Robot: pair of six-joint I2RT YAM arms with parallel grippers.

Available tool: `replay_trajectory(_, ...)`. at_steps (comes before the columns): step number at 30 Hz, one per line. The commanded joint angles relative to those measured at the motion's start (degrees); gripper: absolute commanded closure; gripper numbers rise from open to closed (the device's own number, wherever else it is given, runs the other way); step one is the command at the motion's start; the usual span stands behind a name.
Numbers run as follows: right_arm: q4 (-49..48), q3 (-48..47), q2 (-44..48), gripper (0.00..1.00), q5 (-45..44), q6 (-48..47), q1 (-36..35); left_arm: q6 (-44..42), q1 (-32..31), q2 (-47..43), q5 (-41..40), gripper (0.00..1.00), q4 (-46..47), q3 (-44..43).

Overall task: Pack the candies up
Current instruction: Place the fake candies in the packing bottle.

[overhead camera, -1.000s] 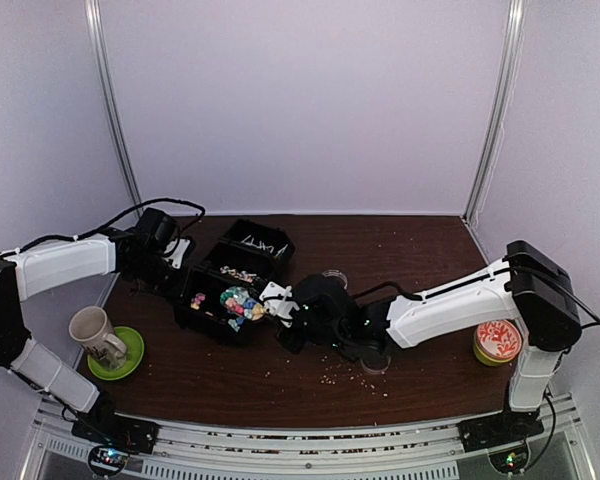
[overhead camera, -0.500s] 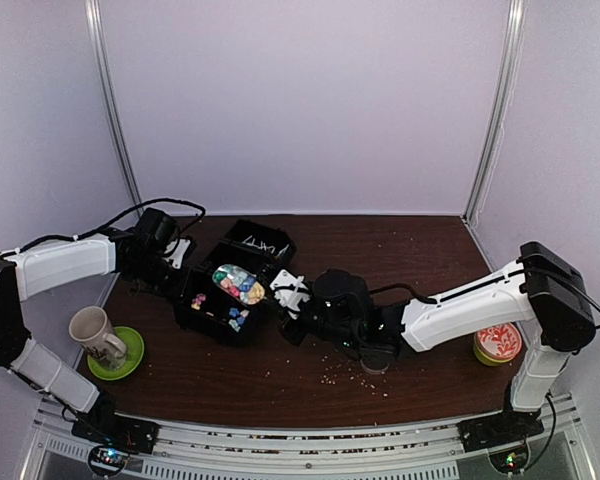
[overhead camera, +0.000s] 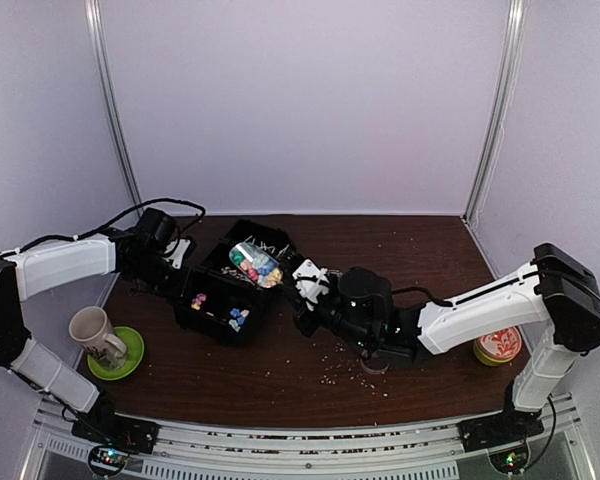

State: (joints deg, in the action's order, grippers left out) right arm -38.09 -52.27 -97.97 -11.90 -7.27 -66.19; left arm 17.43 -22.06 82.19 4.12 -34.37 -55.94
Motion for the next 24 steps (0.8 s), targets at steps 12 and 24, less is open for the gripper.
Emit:
replay_trajectory(12, 13.52, 5.09, 15.71, 1.0, -5.43, -1.04, 5.49, 0.59, 0.28, -2.64, 3.75, 1.0, 10.56, -5.1)
replay_trajectory(24, 29.89, 6.72, 27.09, 1.0, -7.84, 0.3, 8.03, 0.73, 0.27, -2.56, 3.73, 1.0, 10.2, -5.32)
